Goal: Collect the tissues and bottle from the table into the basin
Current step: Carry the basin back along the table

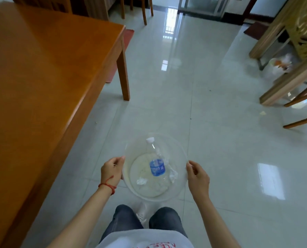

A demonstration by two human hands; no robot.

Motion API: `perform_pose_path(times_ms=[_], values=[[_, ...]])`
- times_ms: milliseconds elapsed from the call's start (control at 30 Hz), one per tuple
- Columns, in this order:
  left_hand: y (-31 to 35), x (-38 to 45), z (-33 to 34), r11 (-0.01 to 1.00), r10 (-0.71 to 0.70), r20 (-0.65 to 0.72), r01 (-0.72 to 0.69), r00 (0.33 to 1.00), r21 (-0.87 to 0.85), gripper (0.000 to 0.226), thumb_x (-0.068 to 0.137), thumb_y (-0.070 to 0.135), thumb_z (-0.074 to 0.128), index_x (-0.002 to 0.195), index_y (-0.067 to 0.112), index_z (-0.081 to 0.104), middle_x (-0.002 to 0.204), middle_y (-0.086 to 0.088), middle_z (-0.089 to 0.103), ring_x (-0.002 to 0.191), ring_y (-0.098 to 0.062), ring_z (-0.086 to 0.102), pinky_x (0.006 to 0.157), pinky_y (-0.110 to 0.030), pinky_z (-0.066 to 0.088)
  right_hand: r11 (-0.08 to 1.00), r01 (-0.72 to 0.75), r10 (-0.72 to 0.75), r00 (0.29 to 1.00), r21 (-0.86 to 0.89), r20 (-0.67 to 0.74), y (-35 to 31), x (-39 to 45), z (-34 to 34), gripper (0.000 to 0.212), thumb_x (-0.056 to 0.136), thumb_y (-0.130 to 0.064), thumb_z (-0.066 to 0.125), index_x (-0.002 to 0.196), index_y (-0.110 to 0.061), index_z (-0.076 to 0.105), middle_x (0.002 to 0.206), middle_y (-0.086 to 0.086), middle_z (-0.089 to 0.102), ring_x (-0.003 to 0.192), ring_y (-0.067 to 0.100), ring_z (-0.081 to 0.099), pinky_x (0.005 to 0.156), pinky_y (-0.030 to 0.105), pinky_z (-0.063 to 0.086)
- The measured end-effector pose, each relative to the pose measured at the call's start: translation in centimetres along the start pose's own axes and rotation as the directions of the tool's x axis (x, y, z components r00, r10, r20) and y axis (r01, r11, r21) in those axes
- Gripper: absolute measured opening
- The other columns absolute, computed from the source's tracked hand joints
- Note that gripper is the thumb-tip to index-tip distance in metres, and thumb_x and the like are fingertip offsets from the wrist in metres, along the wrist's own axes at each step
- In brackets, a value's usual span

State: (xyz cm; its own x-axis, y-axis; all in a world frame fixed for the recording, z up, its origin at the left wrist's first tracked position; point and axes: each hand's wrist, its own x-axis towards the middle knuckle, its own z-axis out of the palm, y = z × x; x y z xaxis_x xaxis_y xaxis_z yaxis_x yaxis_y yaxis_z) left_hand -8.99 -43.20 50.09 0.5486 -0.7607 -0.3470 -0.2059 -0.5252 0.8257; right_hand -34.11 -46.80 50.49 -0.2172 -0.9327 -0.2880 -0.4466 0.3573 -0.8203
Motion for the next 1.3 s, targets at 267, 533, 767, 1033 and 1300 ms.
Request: perform_pose_path(times_ms=[267, 533, 767, 1033, 1300], values=[[1.5, 2.3, 1.6, 0.995, -0.088, -0.139, 0.081, 0.986, -0.059, 0.028, 0.087, 0.025, 0.053, 0.069, 0.004, 0.060, 0.060, -0.007, 0.056, 0.053, -0.018, 0.053, 0.034, -0.010, 0.042, 0.998, 0.063, -0.057, 0.983, -0.027, 0.175, -2.4, 7.0, 1.3, 0.021, 0.091, -0.019, 0.053, 0.106, -0.010, 0.064, 0.090, -0.001, 0.063, 0.077, 0.005, 0.056, 0.066, 0.009, 0.038], [5.8, 5.8, 5.5, 0.992, -0.106, -0.181, 0.093, 0.978, -0.080, 0.031, 0.088, 0.026, 0.051, 0.072, 0.000, 0.060, 0.060, -0.009, 0.056, 0.053, -0.019, 0.053, 0.036, -0.011, 0.044, 0.996, 0.094, -0.088, 0.967, -0.011, 0.237, -4.8, 15.0, 0.4, 0.021, 0.090, -0.021, 0.053, 0.104, -0.012, 0.066, 0.090, 0.001, 0.066, 0.080, 0.011, 0.059, 0.072, 0.020, 0.042], [9.7, 12.3, 7.8, 0.993, -0.102, -0.187, 0.089, 0.977, -0.074, 0.032, 0.089, 0.026, 0.050, 0.071, 0.000, 0.060, 0.062, -0.010, 0.056, 0.055, -0.019, 0.052, 0.035, -0.009, 0.042, 0.996, 0.082, -0.087, 0.967, 0.030, 0.241, -7.8, 22.2, 1.6, 0.021, 0.090, -0.022, 0.053, 0.104, -0.013, 0.065, 0.093, -0.001, 0.066, 0.082, 0.004, 0.059, 0.073, 0.019, 0.044], [14.2, 25.3, 8.7, 0.994, -0.098, -0.156, 0.090, 0.983, -0.054, 0.030, 0.088, 0.029, 0.050, 0.073, 0.006, 0.061, 0.065, -0.009, 0.059, 0.058, -0.018, 0.056, 0.043, -0.019, 0.046, 0.996, 0.081, -0.085, 0.972, 0.028, 0.218, -13.3, 32.4, 7.5, 0.021, 0.091, -0.020, 0.052, 0.105, -0.012, 0.065, 0.091, -0.001, 0.065, 0.080, 0.000, 0.058, 0.067, 0.011, 0.041], [18.6, 36.6, 9.0, 0.990, -0.139, -0.139, 0.135, 0.981, -0.040, 0.028, 0.089, 0.028, 0.048, 0.075, 0.006, 0.059, 0.061, -0.003, 0.057, 0.057, -0.015, 0.055, 0.035, -0.005, 0.039, 0.998, 0.063, -0.061, 0.974, -0.003, 0.217, -18.5, 41.6, 13.2, 0.023, 0.092, -0.022, 0.051, 0.107, -0.013, 0.064, 0.097, -0.001, 0.066, 0.082, 0.005, 0.058, 0.070, 0.013, 0.042]])
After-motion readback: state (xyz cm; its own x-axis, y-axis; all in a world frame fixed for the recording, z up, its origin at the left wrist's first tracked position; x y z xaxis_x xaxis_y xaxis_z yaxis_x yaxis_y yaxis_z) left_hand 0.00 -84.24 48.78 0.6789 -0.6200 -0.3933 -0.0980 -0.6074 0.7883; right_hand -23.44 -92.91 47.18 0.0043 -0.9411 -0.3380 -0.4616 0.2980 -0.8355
